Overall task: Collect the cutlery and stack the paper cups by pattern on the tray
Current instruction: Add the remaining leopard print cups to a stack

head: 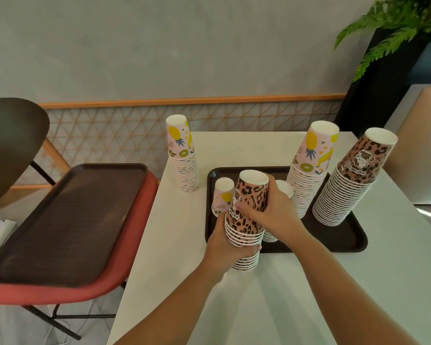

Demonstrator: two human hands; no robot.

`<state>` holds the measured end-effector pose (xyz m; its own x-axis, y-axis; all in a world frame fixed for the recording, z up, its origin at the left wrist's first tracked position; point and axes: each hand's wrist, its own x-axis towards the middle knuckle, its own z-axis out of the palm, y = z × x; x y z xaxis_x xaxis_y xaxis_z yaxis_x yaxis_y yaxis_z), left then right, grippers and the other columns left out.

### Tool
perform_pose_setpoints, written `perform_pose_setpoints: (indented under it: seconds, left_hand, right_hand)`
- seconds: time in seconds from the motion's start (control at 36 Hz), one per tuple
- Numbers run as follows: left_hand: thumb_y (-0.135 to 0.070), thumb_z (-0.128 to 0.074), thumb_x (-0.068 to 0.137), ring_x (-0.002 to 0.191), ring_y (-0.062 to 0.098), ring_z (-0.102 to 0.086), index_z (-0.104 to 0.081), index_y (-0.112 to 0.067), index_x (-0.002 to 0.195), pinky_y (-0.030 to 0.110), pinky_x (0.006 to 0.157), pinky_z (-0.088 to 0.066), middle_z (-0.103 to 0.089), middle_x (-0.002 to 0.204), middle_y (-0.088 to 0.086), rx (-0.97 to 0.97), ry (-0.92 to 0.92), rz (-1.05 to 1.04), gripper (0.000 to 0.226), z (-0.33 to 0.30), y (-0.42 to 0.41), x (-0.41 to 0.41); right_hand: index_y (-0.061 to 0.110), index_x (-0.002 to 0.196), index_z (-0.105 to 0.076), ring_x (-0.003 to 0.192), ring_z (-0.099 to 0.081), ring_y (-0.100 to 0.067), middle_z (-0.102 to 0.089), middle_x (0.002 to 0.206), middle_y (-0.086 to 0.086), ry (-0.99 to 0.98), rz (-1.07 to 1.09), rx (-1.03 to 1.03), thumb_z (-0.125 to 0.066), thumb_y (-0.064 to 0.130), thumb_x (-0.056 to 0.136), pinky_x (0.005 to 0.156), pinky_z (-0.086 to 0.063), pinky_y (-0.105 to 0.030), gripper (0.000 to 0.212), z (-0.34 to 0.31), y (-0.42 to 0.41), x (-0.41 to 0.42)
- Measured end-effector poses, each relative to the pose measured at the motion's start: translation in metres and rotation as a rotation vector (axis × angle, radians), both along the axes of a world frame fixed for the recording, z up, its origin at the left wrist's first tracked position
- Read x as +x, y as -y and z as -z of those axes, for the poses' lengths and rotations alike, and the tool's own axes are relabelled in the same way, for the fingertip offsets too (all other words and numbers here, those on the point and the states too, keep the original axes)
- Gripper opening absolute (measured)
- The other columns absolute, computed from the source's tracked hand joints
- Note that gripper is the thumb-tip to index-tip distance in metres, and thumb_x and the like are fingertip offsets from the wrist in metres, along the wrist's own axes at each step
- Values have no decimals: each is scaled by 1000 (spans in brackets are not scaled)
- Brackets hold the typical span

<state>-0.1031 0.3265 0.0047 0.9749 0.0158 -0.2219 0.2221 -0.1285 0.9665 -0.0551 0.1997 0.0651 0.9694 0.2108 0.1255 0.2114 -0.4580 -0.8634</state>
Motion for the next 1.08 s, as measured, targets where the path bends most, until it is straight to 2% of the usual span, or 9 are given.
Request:
perform_pose_setpoints:
  seconds: [0.08, 0.17, 0.25, 0.42, 0.5, 0.69, 0.75, 0.86, 1.08]
  left_hand:
    - [-14, -87, 58, 117, 7, -52, -36, -38, 131, 33, 101, -44, -55, 124, -16, -8, 7, 10, 93, 0, 1, -1]
    - [-14, -88, 57, 116, 6, -53, -37, -42, 128, 33, 101, -45, -56, 123, -18, -1, 14, 11, 92, 2, 1, -1]
    - [-14, -88, 57, 116, 7, -53, -38, -46, 123, 35, 101, -45, -57, 122, -18, 14, 6, 18, 88, 4, 0, -1]
    - [-16, -88, 56, 117, 9, -51, -38, -37, 129, 33, 101, -43, -55, 122, -16, 30, -27, 12, 91, 8, -1, -2]
    - [-13, -87, 58, 113, 7, -52, -39, -37, 124, 26, 95, -42, -55, 117, -19, 30, -23, 3, 85, 6, -2, -3]
    - [-13, -87, 58, 113, 7, -52, -39, -36, 124, 31, 100, -43, -56, 118, -18, 32, -7, -21, 85, 2, -2, -1]
    - [-14, -87, 58, 115, 8, -51, -38, -35, 127, 33, 102, -43, -55, 121, -16, 31, -9, -25, 88, 1, -2, -1]
    - [-13, -87, 58, 113, 6, -51, -38, -37, 125, 30, 100, -43, -54, 118, -19, 28, -6, -23, 86, -1, -1, -1]
    - [-9, -85, 61, 99, -8, -50, -36, -40, 121, 11, 81, -40, -53, 108, -26, -1, 10, -22, 84, -8, -2, -1]
  right_hand:
    - [22, 130, -35, 107, -52, -7, -55, 116, 8, 27, 54, 36, -75, 37, 72, 86, -45, -22, 72, -1, 0, -1]
    - [21, 120, -39, 99, -54, -5, -55, 106, 11, 58, 109, 85, -75, 35, 73, 73, -43, -10, 61, -5, 1, 0]
    - [18, 121, -41, 95, -54, -3, -55, 103, 12, 88, 157, 122, -74, 33, 74, 69, -41, -7, 59, -9, 4, 3]
    - [18, 114, -43, 93, -55, -2, -57, 103, 11, 138, 316, 273, -71, 34, 76, 76, -44, -14, 50, -24, 14, 9]
    - [12, 127, -42, 104, -57, -9, -58, 115, 3, 215, 440, 369, -71, 35, 78, 88, -47, -25, 62, -32, 23, 14]
    - [11, 136, -29, 113, -47, -5, -48, 124, 2, 385, 546, 293, -73, 31, 78, 85, -38, 0, 75, -36, 40, 23]
    - [8, 137, -29, 115, -47, -7, -49, 127, -1, 375, 533, 240, -74, 32, 77, 88, -39, -5, 78, -28, 41, 25]
    - [11, 137, -28, 123, -46, -18, -46, 134, -7, 338, 522, 146, -75, 42, 73, 99, -41, -31, 85, -9, 40, 26]
    - [15, 136, -32, 122, -44, -17, -47, 133, -4, 248, 402, 37, -76, 31, 73, 101, -39, -33, 78, 13, 35, 19]
